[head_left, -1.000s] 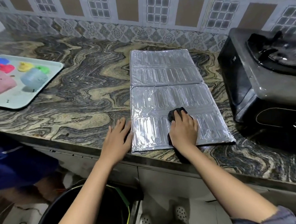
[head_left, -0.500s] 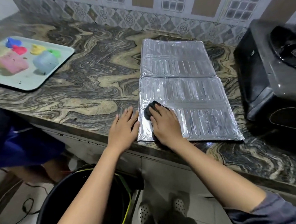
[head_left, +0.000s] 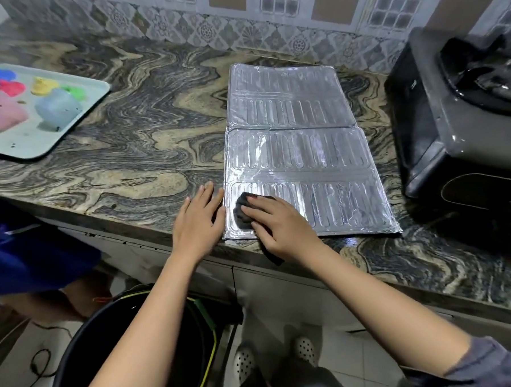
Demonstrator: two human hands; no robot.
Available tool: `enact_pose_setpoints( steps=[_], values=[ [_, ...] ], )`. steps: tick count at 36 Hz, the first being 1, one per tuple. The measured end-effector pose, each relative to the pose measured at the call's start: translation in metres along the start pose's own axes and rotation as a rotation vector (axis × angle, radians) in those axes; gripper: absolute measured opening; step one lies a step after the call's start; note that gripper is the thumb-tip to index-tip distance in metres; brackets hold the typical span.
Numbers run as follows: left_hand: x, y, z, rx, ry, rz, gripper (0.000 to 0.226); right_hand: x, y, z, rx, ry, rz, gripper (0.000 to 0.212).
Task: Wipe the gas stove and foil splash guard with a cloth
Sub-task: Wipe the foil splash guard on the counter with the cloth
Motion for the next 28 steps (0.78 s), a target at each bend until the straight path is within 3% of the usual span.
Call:
enact_pose_setpoints(
  steps=[12, 21, 28],
  values=[
    [-0.001, 0.0, 0.002, -0.017, 0.011, 0.006, 0.062, -0.024, 0.035, 0.052, 0.011, -0.404, 0.118, 0.041],
    [-0.001, -0.001, 0.0, -0.003, 0.001, 0.002, 0.05, -0.022, 0.059, 0.115, -0.104, -0.823, 0.26, 0.045],
    [0.0, -0.005, -0.002, 0.014, -0.009, 0.004, 0.066, 0.044, 0.06, 0.123, -0.049, -0.879, 0.327, 0.043]
  ],
)
Point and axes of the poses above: each hand's wrist, its own x-axis towards the middle knuckle, its own y-axis out of the back of the hand, z = x × y, the point moved 2 cm from there along x, towards the middle knuckle, and after that the axes turned 4 degrees about -z, right-handed, at the moved point
